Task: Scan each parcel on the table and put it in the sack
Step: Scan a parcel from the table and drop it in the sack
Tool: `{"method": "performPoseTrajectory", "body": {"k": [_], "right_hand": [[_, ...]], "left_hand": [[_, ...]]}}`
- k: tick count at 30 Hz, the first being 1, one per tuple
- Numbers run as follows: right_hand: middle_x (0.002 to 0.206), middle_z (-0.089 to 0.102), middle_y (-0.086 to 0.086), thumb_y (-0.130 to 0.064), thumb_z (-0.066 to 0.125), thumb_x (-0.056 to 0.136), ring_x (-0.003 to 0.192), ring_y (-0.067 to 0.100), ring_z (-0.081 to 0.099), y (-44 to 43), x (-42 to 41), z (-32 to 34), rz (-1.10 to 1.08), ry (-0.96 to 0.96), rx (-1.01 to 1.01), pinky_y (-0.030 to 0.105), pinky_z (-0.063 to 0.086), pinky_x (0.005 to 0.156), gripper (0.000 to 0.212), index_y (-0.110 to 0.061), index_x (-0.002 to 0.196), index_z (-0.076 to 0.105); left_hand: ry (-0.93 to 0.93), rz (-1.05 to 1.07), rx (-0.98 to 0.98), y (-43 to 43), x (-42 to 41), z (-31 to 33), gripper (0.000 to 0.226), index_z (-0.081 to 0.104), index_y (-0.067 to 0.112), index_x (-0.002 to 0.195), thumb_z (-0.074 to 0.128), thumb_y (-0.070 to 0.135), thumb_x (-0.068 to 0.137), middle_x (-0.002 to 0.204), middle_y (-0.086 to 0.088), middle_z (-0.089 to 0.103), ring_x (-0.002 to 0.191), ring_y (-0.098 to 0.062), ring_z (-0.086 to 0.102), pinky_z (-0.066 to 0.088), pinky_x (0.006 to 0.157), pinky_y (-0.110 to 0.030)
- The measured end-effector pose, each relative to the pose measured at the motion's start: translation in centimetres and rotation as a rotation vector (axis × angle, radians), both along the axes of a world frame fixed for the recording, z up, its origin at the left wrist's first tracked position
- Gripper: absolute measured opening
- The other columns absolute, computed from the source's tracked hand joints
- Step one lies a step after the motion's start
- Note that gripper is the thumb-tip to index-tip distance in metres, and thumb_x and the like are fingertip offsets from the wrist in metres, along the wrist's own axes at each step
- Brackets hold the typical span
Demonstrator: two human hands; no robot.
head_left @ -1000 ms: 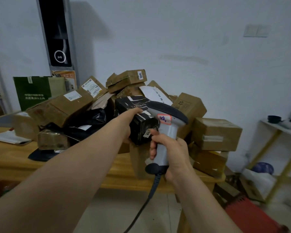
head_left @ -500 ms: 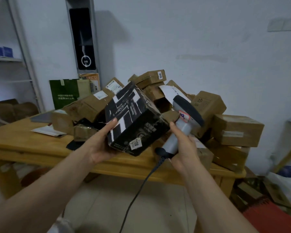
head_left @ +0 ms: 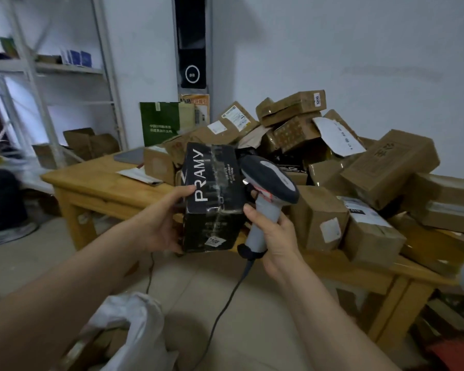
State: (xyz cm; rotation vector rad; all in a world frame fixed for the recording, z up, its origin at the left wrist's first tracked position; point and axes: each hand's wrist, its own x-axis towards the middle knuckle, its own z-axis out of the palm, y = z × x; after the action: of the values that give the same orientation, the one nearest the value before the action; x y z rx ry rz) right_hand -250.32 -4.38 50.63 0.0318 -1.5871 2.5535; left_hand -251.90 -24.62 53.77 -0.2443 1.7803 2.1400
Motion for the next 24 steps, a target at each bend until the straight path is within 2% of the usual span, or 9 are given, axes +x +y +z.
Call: {"method": "performPoseTrajectory", "body": {"k": [3,4,7,10,16,19,21,22,24], "right_hand": [[0.097,0.071,0.0,-0.017,0.074,0.079,0.088,0.017,0.066,-0.3,-0.5,-0.6,-0.004,-0.09,0.001,0.029,0.051,0.072,0.033,-0.016,0.11,0.066],[0.096,0.069,0.001,-0.019,0.075,0.078,0.088,0.018,0.065,-0.3,-0.6,-1.0,-0.009,-0.12,0.018,0.03,0.051,0.07,0.035,-0.015,0.112,0.065],[0.097,0.07,0.004,-0.019,0.075,0.078,0.087,0.021,0.067,-0.7,-0.6,-1.9,0.056,-0.176,-0.003,0.035,0.057,0.07,0.036,-0.015,0.111,0.063],[0.099,0.072,0.005,-0.016,0.073,0.08,0.084,0.019,0.071,-1.2,-0.5,-2.0,0.119,-0.174,-0.025,0.034,0.059,0.071,0.036,-0.013,0.115,0.061],[0.097,0.07,0.004,-0.016,0.073,0.081,0.08,0.018,0.07,-1.4,-1.1,-1.6,0.129,-0.161,-0.015,0.032,0.058,0.066,0.039,-0.011,0.117,0.06],[0.101,0.069,0.009,-0.016,0.076,0.077,0.088,0.024,0.066,-1.5,-1.6,-1.5,0.097,-0.169,-0.038,0.04,0.058,0.077,0.03,-0.013,0.104,0.062],[0.101,0.07,0.008,-0.016,0.079,0.074,0.089,0.023,0.066,-1.4,-1.7,-1.7,0.036,-0.148,0.032,0.039,0.056,0.078,0.029,-0.016,0.098,0.064],[0.097,0.071,0.005,-0.015,0.08,0.073,0.086,0.02,0.066,-1.3,-1.6,-1.8,0.001,-0.134,0.071,0.035,0.055,0.074,0.028,-0.019,0.095,0.064],[0.089,0.07,-0.001,-0.011,0.08,0.073,0.081,0.016,0.065,-1.1,-1.3,-2.1,-0.052,-0.099,0.109,0.03,0.052,0.068,0.027,-0.022,0.09,0.063]], "left_hand": [[-0.127,0.014,0.306,-1.5,0.2,-0.8,0.111,0.046,0.019,0.138,0.085,0.053,0.04,0.134,-0.026,0.049,0.118,-0.051,0.049,0.042,0.093,-0.067],[-0.141,0.015,0.375,-1.8,0.3,-1.0,0.111,0.044,0.018,0.139,0.084,0.055,0.042,0.134,-0.029,0.047,0.117,-0.055,0.049,0.043,0.09,-0.068],[-0.148,0.032,0.445,-2.0,0.5,-1.5,0.097,0.042,0.016,0.14,0.069,0.064,0.06,0.131,-0.033,0.047,0.112,-0.058,0.05,0.047,0.084,-0.069],[-0.157,0.043,0.491,-1.8,0.3,-2.0,0.096,0.041,0.017,0.141,0.066,0.066,0.062,0.132,-0.034,0.046,0.113,-0.058,0.049,0.046,0.084,-0.07],[-0.159,0.046,0.495,-2.0,0.2,-2.2,0.092,0.042,0.017,0.14,0.064,0.066,0.065,0.132,-0.034,0.046,0.112,-0.059,0.049,0.047,0.079,-0.071],[-0.107,-0.01,0.499,-2.1,0.3,-2.6,0.088,0.051,0.016,0.133,0.077,0.054,0.057,0.13,-0.031,0.054,0.112,-0.057,0.053,0.047,0.08,-0.071],[-0.065,0.02,0.437,-2.6,0.4,-2.7,0.096,0.055,0.016,0.13,0.091,0.035,0.044,0.127,-0.026,0.059,0.112,-0.05,0.058,0.052,0.08,-0.063],[-0.051,0.059,0.366,-3.0,0.3,-2.7,0.092,0.055,0.015,0.132,0.09,0.028,0.047,0.129,-0.023,0.059,0.113,-0.042,0.059,0.055,0.08,-0.056],[-0.011,0.146,0.184,-3.7,0.1,-2.6,0.072,0.054,0.014,0.134,0.076,0.018,0.066,0.127,-0.015,0.062,0.107,-0.027,0.061,0.055,0.081,-0.04]]}}
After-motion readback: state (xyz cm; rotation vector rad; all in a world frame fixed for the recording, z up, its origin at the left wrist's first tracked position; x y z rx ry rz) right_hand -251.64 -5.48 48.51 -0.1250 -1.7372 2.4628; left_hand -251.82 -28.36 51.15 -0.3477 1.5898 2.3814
